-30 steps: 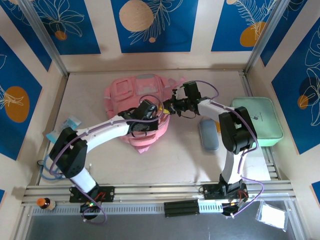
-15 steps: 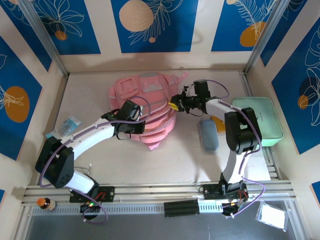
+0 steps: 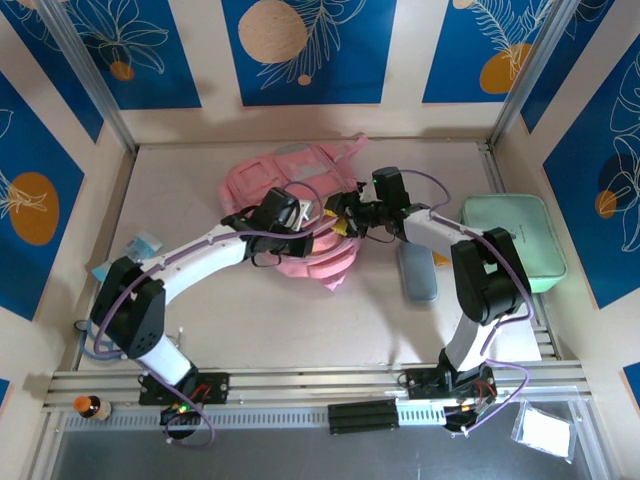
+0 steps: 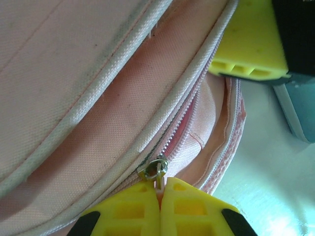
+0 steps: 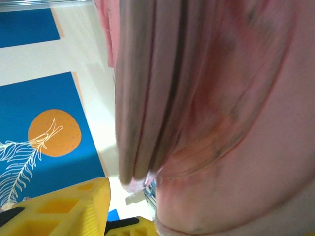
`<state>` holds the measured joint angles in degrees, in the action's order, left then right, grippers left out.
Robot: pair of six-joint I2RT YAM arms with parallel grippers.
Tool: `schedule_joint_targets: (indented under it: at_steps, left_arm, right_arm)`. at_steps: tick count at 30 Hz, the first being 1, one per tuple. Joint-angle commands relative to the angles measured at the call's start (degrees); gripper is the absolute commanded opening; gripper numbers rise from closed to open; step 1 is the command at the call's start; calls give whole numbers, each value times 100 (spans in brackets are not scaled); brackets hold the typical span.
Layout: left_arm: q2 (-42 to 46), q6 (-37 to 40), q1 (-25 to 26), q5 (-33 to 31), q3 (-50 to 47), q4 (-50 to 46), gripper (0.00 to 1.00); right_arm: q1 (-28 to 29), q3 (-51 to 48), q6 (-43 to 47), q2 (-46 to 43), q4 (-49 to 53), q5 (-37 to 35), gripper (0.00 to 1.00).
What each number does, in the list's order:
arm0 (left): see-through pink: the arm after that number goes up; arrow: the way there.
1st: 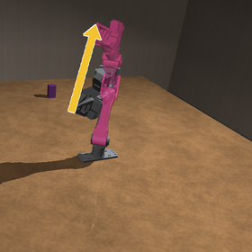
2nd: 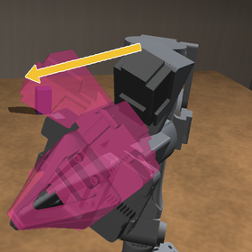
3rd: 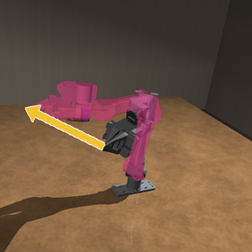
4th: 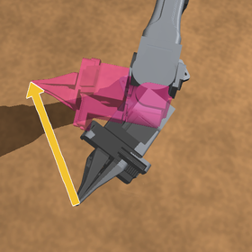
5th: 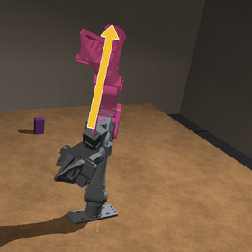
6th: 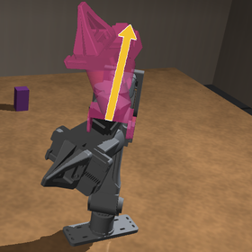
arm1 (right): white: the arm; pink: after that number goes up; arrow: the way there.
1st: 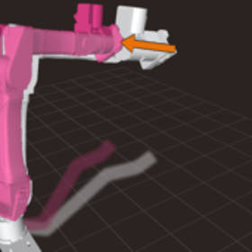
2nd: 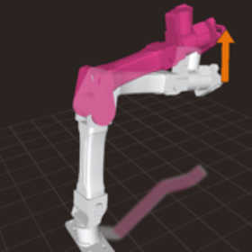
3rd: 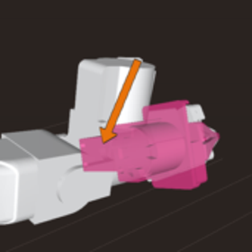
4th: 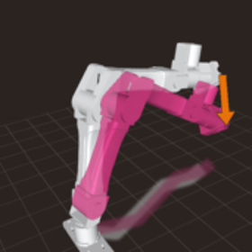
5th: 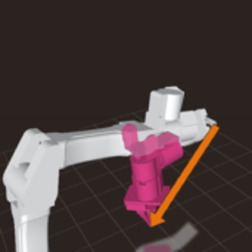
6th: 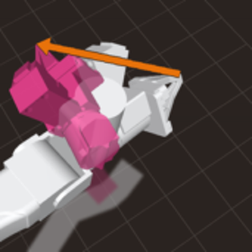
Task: Pack the student bag
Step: Unzip the student bag at the top-center of the table.
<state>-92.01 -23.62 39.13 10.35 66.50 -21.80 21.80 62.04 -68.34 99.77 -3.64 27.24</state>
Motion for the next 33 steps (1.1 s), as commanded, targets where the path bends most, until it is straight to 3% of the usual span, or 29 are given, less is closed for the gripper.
schedule_joint_targets:
  at_steps: [1,10,16,25,33]
  left_arm:
    - [-70,59,145,327,301,384,0]
    - [-149,59,191,19,305,184,0]
    - [-107,290,144,-187,184,-58,0]
    - [287,743,-420,256,-378,-328,0]
    - [765,837,-888,-42,-898,-549,0]
  right_arm:
    - [78,231,-227,-158,528,-514,55]
    - [313,632,-477,256,633,-865,38]
    - [205,565,-489,266,558,-835,17]
    - [-178,428,-155,-205,513,-714,13]
    - [-376,396,-84,-481,439,-425,11]
